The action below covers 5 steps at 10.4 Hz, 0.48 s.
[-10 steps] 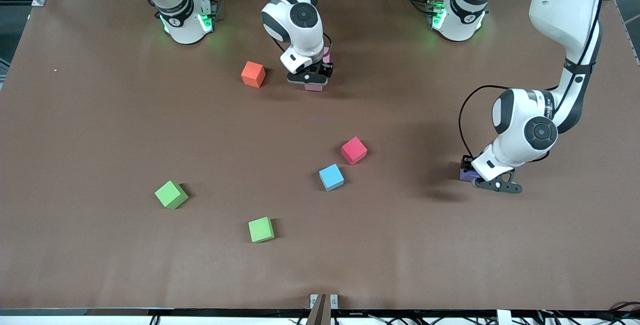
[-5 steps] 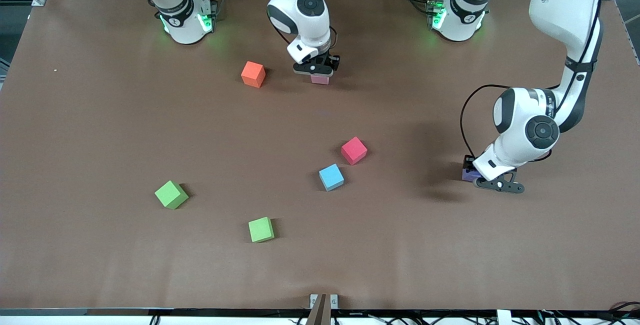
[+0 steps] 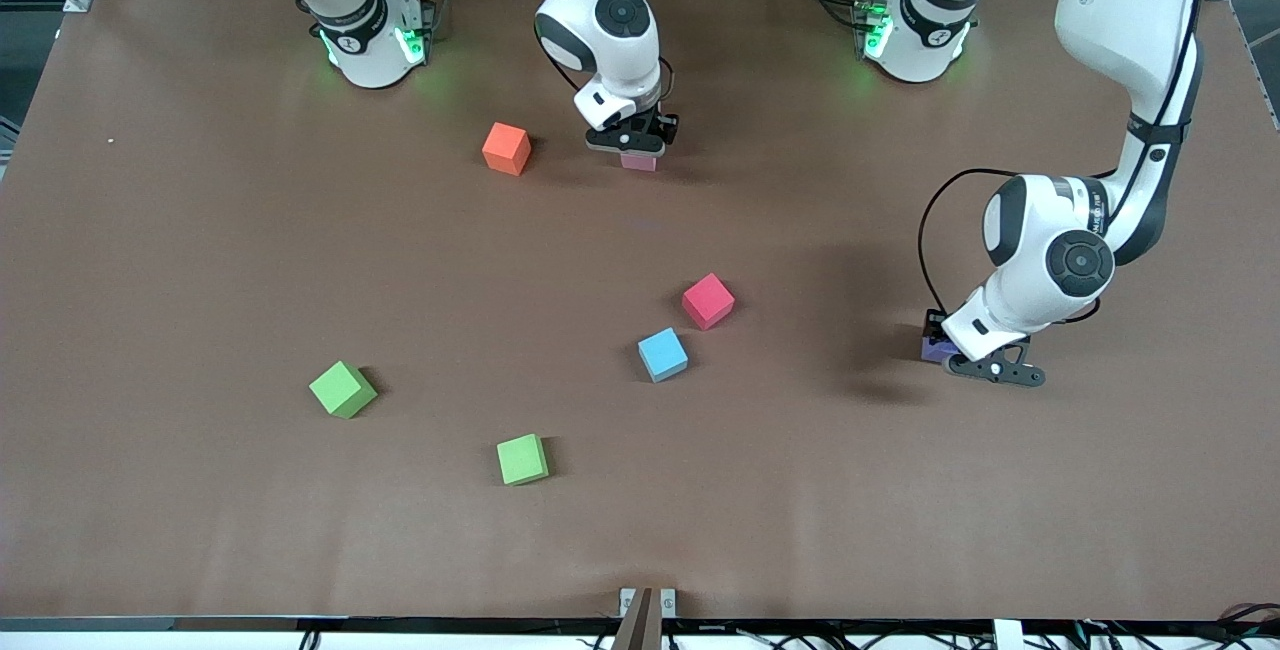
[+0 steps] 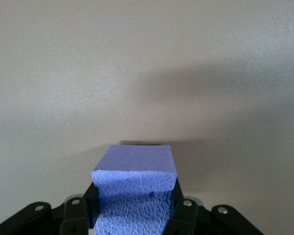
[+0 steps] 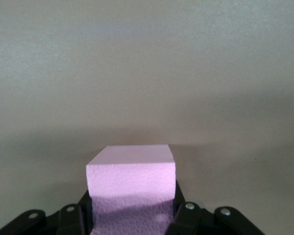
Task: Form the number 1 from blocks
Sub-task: 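Grasp a green cube with the right gripper while the left gripper carries purple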
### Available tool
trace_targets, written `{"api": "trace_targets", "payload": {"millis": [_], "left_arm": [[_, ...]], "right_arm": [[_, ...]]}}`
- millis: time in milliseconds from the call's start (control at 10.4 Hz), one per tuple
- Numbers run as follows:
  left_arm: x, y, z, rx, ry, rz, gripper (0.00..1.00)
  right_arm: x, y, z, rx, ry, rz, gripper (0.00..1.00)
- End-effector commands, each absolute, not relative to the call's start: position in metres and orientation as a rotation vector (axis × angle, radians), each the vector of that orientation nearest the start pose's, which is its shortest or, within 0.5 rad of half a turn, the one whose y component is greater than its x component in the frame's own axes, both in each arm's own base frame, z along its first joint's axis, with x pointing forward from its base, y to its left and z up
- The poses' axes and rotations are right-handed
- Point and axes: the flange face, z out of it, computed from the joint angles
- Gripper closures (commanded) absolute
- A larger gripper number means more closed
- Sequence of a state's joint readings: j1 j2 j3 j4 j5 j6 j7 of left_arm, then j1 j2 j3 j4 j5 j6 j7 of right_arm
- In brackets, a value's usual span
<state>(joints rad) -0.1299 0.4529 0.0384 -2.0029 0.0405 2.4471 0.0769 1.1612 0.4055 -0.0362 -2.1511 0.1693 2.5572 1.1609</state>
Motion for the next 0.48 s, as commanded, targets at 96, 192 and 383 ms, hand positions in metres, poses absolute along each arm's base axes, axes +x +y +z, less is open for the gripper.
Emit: {"api": "trace_targets", "payload": {"millis": [96,192,383], "left_arm": [[0.601,-0.055,0.236,-3.079,0.331,0.021,1.00],[0.602,-0.055,0.238,-3.079,0.328,0.019,1.00],[0.603,-0.060,0.248,-3.080,0.323,0.011,1.00]], "right_arm": [[0.253,0.514,0.207,-3.096,0.341,0.108,0.26],[0.255,0.518,0.211,-3.081,0.415,0.102,0.00],[0.263,0.518,0.229,-3.063,0.433,0.094,0.00]]}}
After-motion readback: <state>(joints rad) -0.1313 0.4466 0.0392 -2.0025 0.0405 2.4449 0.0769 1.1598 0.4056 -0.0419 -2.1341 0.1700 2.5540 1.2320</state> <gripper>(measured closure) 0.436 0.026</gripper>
